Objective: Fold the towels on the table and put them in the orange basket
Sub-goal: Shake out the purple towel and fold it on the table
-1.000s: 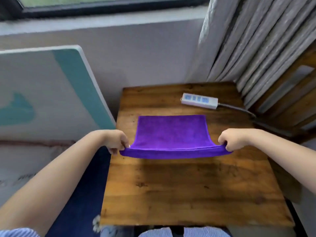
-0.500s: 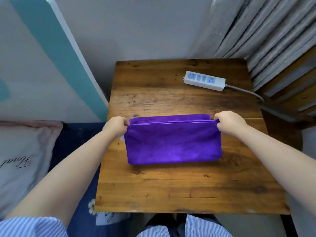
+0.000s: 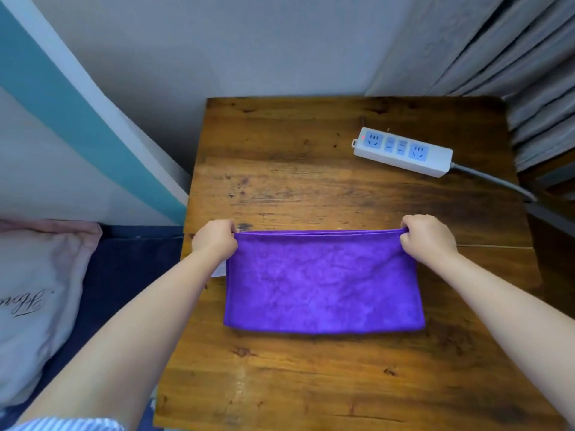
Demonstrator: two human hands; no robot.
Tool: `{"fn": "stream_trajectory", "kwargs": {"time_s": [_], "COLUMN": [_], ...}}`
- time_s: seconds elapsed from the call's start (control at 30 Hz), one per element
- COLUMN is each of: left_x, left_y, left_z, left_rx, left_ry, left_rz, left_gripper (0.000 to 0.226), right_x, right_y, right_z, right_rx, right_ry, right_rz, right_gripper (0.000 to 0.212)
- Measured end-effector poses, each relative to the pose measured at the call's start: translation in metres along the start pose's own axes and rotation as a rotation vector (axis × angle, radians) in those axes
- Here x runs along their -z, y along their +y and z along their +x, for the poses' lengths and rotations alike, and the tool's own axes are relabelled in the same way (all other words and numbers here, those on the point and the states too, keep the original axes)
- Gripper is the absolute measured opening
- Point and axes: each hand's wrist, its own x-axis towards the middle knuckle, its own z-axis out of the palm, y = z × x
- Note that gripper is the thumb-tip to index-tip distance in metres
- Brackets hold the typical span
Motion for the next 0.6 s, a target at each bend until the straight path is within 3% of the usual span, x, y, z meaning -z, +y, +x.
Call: {"fn": "stream_trajectory", "kwargs": {"time_s": [0.4, 0.53, 0.6], "left_x": [-0.039, -0.045, -0.057], "left_y": [-0.010, -0.009, -0.007], "left_z": [0.017, -0.013, -0.042], "left_rx": [-0.051, 0.010, -0.109], "left_ry": [0.151, 0.267, 0.318], "left_rz": [0.032, -0.125, -0.099], "left_gripper": [0.021, 0.035, 0.042], "right_x": [-0.030, -0.028, -0.031], "right_y": [0.000, -0.006, -0.018], "right_z": [0.008, -0.014, -0.042], "right_rx": [-0.091, -0.078, 0.009], "right_ry": [0.036, 0.201, 0.311], "right_rz": [0.045, 0.116, 0.128], "right_gripper": [0.025, 0.041, 0.042]}}
